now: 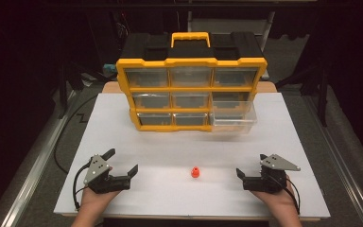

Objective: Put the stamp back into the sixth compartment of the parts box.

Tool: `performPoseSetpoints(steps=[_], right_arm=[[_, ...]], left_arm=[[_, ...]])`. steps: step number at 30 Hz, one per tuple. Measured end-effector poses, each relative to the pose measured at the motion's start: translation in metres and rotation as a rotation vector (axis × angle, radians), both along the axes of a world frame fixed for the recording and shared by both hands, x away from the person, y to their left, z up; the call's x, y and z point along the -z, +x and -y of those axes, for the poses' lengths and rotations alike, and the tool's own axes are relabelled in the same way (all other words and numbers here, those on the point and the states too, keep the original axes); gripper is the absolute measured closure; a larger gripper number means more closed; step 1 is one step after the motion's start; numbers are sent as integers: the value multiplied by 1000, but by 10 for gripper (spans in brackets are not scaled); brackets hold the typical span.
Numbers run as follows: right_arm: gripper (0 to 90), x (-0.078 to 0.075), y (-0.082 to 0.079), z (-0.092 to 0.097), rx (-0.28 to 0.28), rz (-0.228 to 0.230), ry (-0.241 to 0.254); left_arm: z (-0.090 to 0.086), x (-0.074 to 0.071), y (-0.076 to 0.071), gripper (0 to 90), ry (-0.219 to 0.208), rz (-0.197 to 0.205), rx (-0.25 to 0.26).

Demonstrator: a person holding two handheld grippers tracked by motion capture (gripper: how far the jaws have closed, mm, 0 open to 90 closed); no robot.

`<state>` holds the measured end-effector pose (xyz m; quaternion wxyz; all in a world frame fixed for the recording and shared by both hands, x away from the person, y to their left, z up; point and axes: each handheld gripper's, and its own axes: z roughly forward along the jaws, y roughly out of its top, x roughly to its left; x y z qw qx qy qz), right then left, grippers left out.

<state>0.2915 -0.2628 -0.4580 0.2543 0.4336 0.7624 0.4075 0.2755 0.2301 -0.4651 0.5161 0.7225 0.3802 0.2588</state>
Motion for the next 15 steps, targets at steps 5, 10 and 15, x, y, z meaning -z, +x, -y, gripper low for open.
performPoseSetpoints(steps=[5, 10, 15], right_arm=[[0, -1, 0, -8, -20, 0, -3], [0, 0, 1, -17, -43, -6, 18], [0, 0, 3, -27, -65, -10, 26]], left_arm=[[0, -1, 1, 4, 2, -8, -1], [0, -1, 2, 4, -4, -7, 6], [0, -1, 2, 4, -5, -4, 9]])
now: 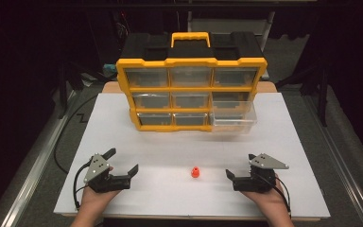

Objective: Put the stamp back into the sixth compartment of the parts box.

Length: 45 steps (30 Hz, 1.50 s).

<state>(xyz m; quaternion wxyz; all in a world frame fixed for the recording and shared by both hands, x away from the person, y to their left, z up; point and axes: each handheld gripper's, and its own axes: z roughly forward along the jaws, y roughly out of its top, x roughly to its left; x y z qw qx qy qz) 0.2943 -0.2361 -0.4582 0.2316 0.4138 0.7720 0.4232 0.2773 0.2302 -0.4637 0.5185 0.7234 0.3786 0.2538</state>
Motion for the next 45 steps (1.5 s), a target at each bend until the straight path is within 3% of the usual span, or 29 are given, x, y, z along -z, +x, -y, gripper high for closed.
performPoseSetpoints(steps=[21, 31, 36, 39, 43, 44, 45], right_arm=[[23, 2, -4, -60, -140, 2, 5], [91, -2, 6, -87, -220, -25, -9], [192, -4, 12, -97, -260, -27, 7], [312, 0, 10, -94, -254, -14, 42], [361, 3, 7, -93, -263, -24, 15], [437, 4, 6, -90, -269, -32, 47], [437, 4, 6, -90, -269, -32, 47]], left_arm=[[2, -1, 1, 4, 16, 13, 26], [4, 0, -2, 4, 15, 11, 36], [3, 0, -1, 4, 10, 18, 26], [2, 0, -2, 4, 12, 23, 25], [2, 0, -1, 4, 13, 18, 28], [3, 0, -1, 4, 11, 18, 28], [3, 0, 0, 4, 13, 19, 30]])
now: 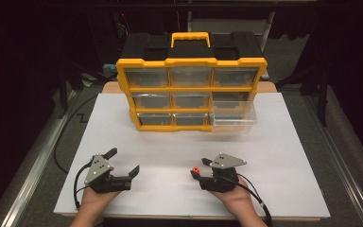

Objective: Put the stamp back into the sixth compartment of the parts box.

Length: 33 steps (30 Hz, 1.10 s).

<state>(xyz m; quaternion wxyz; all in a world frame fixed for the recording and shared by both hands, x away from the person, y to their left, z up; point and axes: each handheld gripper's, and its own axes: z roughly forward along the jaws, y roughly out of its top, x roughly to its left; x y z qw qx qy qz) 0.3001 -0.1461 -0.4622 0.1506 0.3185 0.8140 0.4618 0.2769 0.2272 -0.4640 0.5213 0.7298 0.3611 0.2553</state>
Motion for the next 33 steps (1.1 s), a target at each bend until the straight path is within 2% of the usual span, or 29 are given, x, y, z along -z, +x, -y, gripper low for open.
performPoseSetpoints(steps=[1, 3, 4, 7, 23, 28, 33], right_arm=[[482, 1, -1, 0, -10, -2, -6], [496, 2, -1, -1, -14, -4, -13], [557, 3, -1, -3, -16, -4, -27], [602, 4, 0, -5, -21, -3, -26], [726, 7, 4, -10, -21, 9, -93], [736, 6, 3, -10, -25, 22, -107], [739, 3, 1, -7, -22, 35, -97]], left_arm=[[1, 0, 0, 4, 8, 2, 7], [2, -1, 0, 4, 13, 2, 9], [2, 0, -1, 4, 15, 4, 10], [1, 0, -1, 4, 11, 4, 10], [3, 1, -1, 4, 20, 6, 12], [3, 0, -1, 4, 17, 8, 13], [3, 0, -1, 4, 14, 5, 14]])
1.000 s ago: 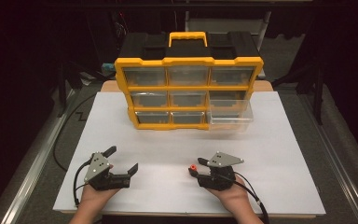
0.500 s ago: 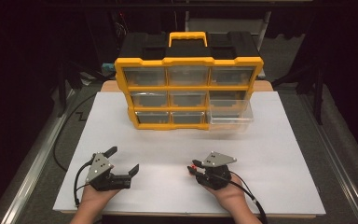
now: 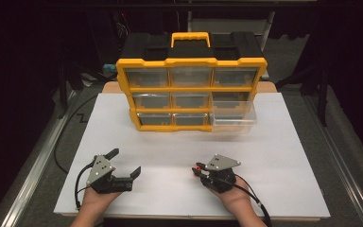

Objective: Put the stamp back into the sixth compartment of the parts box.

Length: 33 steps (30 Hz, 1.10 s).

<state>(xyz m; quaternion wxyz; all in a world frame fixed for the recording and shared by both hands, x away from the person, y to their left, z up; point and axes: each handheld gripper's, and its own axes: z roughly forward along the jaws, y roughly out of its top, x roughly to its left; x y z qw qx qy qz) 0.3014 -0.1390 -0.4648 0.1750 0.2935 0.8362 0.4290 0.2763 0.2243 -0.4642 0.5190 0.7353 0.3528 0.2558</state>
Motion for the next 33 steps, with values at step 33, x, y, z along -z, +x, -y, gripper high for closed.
performPoseSetpoints(steps=[33], right_arm=[[739, -13, 6, 68, 138, 4, 17]], left_arm=[[2, 1, 4, 4, -26, -6, 6]])
